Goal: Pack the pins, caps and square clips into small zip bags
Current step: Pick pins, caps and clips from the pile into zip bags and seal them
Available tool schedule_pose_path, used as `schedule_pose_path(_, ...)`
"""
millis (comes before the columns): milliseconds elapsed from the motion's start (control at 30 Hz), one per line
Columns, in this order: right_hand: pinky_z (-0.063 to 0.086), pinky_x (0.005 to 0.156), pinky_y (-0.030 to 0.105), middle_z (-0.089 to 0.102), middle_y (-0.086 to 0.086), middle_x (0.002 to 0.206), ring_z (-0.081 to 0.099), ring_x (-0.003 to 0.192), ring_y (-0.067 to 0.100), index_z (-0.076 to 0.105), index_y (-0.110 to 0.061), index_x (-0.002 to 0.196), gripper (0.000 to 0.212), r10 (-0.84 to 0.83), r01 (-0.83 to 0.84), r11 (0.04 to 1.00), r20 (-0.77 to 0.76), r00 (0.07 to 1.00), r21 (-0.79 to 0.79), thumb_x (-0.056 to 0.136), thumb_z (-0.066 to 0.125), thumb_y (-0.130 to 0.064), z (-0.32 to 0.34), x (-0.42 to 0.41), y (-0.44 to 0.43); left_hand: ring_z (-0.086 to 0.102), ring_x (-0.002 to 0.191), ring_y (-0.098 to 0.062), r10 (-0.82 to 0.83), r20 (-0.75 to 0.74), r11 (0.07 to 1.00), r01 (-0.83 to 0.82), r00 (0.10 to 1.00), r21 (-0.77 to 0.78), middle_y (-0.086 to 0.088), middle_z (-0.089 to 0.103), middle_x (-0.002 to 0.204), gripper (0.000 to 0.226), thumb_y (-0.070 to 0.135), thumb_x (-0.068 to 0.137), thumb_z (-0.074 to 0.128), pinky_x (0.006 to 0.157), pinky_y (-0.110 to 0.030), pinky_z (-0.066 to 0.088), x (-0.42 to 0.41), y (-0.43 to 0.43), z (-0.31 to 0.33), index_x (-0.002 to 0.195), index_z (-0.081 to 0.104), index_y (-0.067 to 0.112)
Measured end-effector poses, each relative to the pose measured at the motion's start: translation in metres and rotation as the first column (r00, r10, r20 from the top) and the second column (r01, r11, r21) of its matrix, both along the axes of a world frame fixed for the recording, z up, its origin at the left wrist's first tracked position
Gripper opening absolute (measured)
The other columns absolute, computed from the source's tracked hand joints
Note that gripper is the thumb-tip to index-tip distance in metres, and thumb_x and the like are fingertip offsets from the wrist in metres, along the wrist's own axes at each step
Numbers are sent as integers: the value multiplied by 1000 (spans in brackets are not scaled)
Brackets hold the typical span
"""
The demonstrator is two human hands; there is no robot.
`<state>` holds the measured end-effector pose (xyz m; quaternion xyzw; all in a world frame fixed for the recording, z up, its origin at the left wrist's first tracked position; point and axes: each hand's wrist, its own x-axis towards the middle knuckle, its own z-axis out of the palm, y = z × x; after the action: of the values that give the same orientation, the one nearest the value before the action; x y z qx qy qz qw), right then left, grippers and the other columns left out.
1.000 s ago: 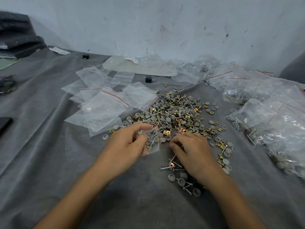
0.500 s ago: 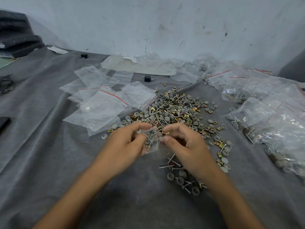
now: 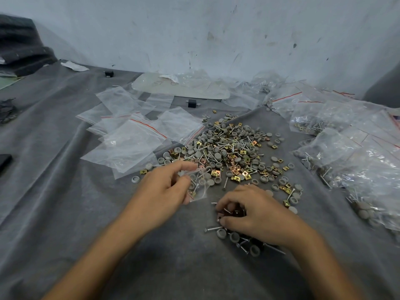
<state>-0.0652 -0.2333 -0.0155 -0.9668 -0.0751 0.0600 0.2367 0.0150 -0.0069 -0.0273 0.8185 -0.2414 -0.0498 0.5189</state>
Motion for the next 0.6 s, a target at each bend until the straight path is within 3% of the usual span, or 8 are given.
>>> schedule_pose_path(100, 44, 81, 25, 60, -16, 92, 51, 94, 0, 69, -39, 96, 10, 10, -10, 1000, 22, 1000, 30, 87, 71, -43, 0, -1, 3, 53, 49, 1, 10, -6, 1000, -11, 1000, -3, 7, 70, 62, 33, 43, 88, 45, 53, -22, 39, 1, 0, 0, 114, 62, 55)
schedule_pose_path(200, 47, 69, 20, 65, -16, 88, 59, 83, 2, 68, -33, 87, 10, -81, 63, 967, 66, 994, 247, 87, 75, -27, 1, 0, 6, 53, 48, -2, 31, -31, 999, -32, 999, -32, 4, 70, 60, 31, 39, 88, 47, 54, -27, 40, 3, 0, 2, 111, 66, 48)
schedule_pose_path(300, 46, 63, 15, 68, -14, 80, 61, 72, 1, 70, -30, 86, 15, -204, 98, 861, 161, 966, 500, 86, 78, -16, 2, 2, 11, 54, 49, -2, 17, -17, 1000, -17, 1000, -10, 5, 69, 59, 27, 38, 88, 49, 53, -24, 40, 0, -3, 1, 105, 70, 41)
schedule_pose_path(367, 44, 62, 12, 67, -12, 79, 59, 70, 1, 74, -30, 90, 15, -237, 77, 826, 220, 946, 558, 86, 79, -16, 0, 4, 20, 54, 49, -2, -16, 8, 999, 16, 1000, 28, 6, 68, 58, 21, 31, 93, 53, 53, -24, 41, -4, -6, 0, 103, 70, 39)
schedule_pose_path(433, 45, 70, 17, 63, -12, 90, 59, 82, 3, 77, -31, 96, 14, -228, 69, 870, 273, 935, 488, 87, 79, -20, -4, 7, 29, 56, 51, -3, -30, 34, 998, 28, 999, 52, 5, 67, 57, 20, 24, 98, 56, 55, -28, 45, -6, -8, 0, 104, 70, 37)
schedule_pose_path(533, 36, 96, 26, 50, -6, 135, 41, 124, 14, 75, -32, 111, 18, -133, 73, 980, 330, 935, 187, 95, 68, -26, -15, 11, 38, 58, 53, -6, -47, 33, 999, 46, 998, 5, 3, 65, 57, 21, 31, 90, 55, 59, -30, 48, -10, -9, 2, 102, 71, 39)
schedule_pose_path(600, 30, 103, 29, 42, -6, 151, 34, 133, 17, 72, -27, 118, 23, -98, 57, 990, 349, 932, 126, 99, 61, -22, -18, 13, 41, 58, 54, -6, -118, 31, 993, 118, 993, -6, 2, 65, 58, 23, 37, 90, 55, 57, -28, 47, -16, -8, 7, 109, 70, 38)
